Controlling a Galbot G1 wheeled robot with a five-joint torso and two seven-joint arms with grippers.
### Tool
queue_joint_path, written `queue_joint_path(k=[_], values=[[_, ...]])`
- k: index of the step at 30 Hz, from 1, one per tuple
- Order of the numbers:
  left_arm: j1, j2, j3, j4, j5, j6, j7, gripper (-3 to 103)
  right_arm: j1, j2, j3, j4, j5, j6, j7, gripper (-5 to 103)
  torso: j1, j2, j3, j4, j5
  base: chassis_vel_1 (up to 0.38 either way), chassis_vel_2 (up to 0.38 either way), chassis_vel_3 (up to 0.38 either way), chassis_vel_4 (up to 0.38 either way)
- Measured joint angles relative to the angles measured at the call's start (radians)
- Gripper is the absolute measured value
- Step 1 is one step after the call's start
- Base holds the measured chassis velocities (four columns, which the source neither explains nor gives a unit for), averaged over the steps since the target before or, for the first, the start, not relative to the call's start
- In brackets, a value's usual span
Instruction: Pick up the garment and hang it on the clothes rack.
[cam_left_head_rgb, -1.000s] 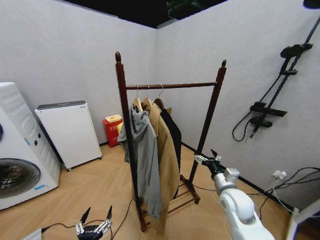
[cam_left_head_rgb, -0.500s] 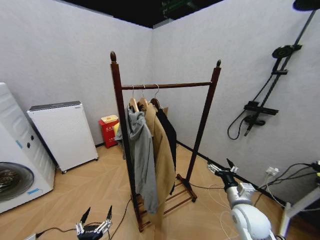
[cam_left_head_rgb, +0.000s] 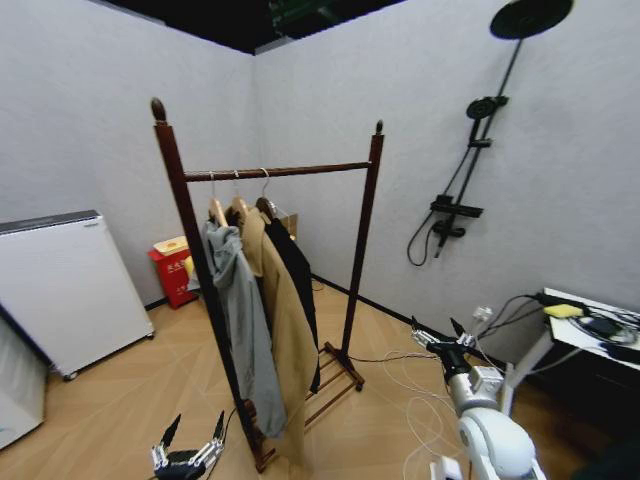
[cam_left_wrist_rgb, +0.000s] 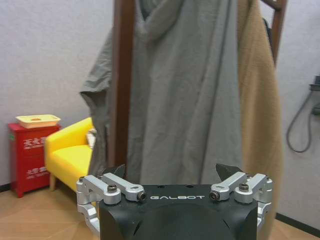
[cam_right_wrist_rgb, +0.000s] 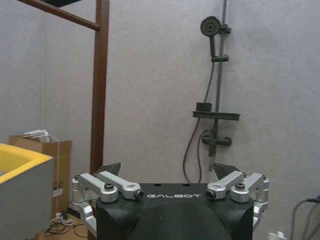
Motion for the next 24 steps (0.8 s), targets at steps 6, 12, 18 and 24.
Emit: queue_joint_path(k=[6, 12, 18, 24], values=[[0.000, 0.000, 0.000, 0.000, 0.000, 0.000, 0.000, 100, -0.002, 0.006, -0.011, 0.004, -0.009, -0.001, -0.001, 100, 0.000, 0.000, 0.000, -0.0002, 0.0003, 0.002, -0.200, -0.199, 0.019], [0.000, 0.000, 0.000, 0.000, 0.000, 0.000, 0.000, 100, -0.008, 0.013, -0.022, 0.005, -0.017, 0.000, -0.002, 100, 0.000, 0.000, 0.000, 0.0006, 0.0003, 0.171, -0.176, -0.184, 0.181], [0.000, 0.000, 0.000, 0.000, 0.000, 0.000, 0.000, 100, -0.006, 0.015, -0.028, 0.007, -0.020, 0.005, -0.004, 100, 0.000, 0.000, 0.000, 0.0001, -0.0011, 0.238, -0.284, -0.268, 0.225], [0.000, 0.000, 0.000, 0.000, 0.000, 0.000, 0.000, 100, -0.002, 0.015, -0.030, -0.003, -0.020, 0.029, -0.013, 100, -0.002, 0.001, -0.001, 0.0003, 0.0001, 0.156, -0.290, -0.246, 0.171]])
